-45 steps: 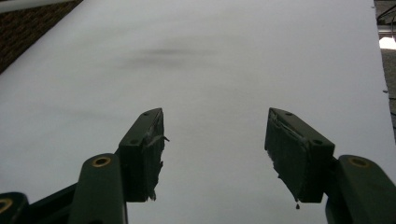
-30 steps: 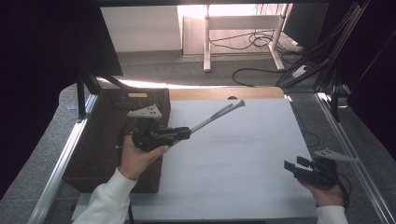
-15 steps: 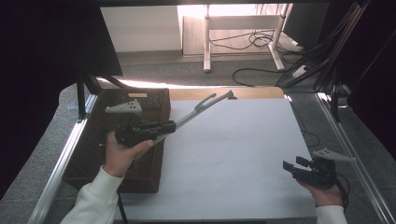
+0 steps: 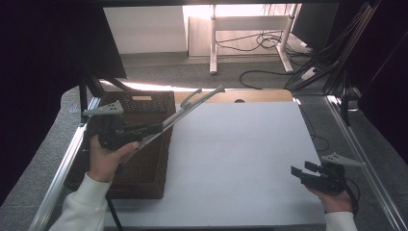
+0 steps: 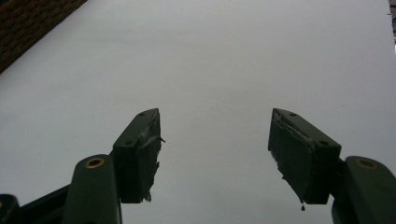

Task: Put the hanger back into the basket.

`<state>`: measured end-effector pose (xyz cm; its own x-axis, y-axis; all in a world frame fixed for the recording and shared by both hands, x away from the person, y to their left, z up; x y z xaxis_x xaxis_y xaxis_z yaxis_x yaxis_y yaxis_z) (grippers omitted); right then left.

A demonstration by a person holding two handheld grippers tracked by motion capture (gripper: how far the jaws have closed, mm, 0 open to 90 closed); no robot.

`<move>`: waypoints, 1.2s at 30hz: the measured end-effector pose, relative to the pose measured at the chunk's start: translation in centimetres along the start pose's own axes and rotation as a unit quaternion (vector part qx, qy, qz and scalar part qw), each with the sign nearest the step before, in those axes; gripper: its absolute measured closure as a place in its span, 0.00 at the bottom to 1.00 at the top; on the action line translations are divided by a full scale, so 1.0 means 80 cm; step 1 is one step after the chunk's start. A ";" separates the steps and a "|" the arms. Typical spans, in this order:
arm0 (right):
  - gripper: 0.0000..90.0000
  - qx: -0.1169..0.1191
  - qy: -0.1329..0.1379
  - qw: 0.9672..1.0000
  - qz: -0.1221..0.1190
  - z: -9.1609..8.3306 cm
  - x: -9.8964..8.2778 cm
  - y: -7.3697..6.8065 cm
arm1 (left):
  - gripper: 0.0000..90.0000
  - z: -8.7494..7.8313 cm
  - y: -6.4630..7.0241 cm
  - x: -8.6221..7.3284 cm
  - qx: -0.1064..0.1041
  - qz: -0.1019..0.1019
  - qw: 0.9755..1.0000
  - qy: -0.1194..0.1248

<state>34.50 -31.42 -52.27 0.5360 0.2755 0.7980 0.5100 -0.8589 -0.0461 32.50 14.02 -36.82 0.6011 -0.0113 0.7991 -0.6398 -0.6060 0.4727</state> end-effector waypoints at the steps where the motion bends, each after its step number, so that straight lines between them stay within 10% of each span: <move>1: 0.38 0.000 0.000 1.000 0.000 0.000 0.000 0.000 | 0.92 -0.004 -0.002 0.000 0.000 -0.001 1.000 0.003; 36: 0.38 -0.001 -0.006 1.000 -0.003 0.003 0.000 -0.003 | 0.92 -0.113 -0.080 -0.022 0.030 -0.046 0.996 0.067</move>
<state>34.54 -31.11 -52.43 0.5403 0.2864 0.7912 0.5124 -0.8579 -0.0394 31.23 25.11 -37.87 0.5846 0.1501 0.7973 -0.5522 -0.6463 0.5266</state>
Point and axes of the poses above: each handheld gripper's, and its own axes: z roughly forward along the jaws, x roughly out of its top, y roughly to its right, the point moved 10 cm from there along z, roughly forward along the jaws, and after that the axes turned 9 degrees about -z, right-handed, at the moved point
